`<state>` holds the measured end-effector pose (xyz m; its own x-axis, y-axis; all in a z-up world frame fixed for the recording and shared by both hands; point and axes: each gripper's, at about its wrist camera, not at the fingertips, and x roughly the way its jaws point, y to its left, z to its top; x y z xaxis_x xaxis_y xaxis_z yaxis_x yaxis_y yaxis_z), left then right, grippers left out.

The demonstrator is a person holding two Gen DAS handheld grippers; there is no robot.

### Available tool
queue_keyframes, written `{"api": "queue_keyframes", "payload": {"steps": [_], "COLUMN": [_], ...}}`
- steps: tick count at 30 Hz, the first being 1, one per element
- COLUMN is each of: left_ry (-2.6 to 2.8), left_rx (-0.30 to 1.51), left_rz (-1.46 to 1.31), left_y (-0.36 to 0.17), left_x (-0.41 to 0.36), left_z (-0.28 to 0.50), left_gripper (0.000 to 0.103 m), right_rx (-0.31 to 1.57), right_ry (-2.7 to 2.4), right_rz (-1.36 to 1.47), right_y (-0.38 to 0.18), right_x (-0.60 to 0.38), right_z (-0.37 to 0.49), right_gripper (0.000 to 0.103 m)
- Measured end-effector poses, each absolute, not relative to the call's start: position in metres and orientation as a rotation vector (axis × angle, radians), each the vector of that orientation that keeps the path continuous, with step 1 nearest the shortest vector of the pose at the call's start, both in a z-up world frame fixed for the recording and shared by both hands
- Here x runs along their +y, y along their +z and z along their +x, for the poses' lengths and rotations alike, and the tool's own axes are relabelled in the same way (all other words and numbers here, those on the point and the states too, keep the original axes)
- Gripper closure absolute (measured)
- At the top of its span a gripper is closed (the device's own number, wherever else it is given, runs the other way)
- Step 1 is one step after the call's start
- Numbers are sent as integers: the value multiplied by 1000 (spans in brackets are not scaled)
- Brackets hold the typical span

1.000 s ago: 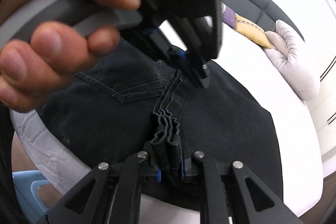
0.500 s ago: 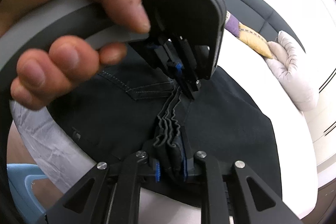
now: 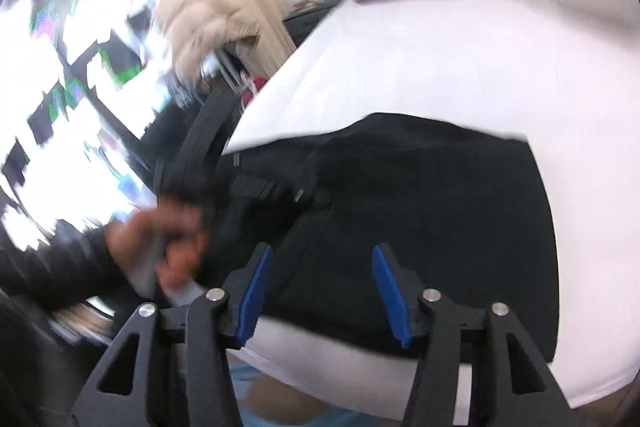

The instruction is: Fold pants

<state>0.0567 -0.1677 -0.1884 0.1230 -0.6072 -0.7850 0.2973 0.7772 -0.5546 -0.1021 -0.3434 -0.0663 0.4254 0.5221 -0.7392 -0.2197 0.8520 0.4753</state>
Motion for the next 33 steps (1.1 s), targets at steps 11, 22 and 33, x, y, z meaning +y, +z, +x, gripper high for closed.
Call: {"api": "queue_keyframes", "payload": {"steps": [11, 22, 33], "left_ry": [-609, -581, -579], "left_rx": [1233, 1196, 1181], "left_rz": [-119, -29, -46], "left_y": [-182, -180, -179], "left_x": [-196, -219, -207], "left_z": [40, 28, 26], "left_gripper": [102, 101, 101], "right_rx": [1302, 1334, 1322], "right_ry": [530, 604, 617], "right_rz": [761, 693, 715], "right_y": [-175, -168, -155], "right_x": [-440, -433, -422], "right_z": [34, -16, -96], "right_gripper": [69, 76, 72]}}
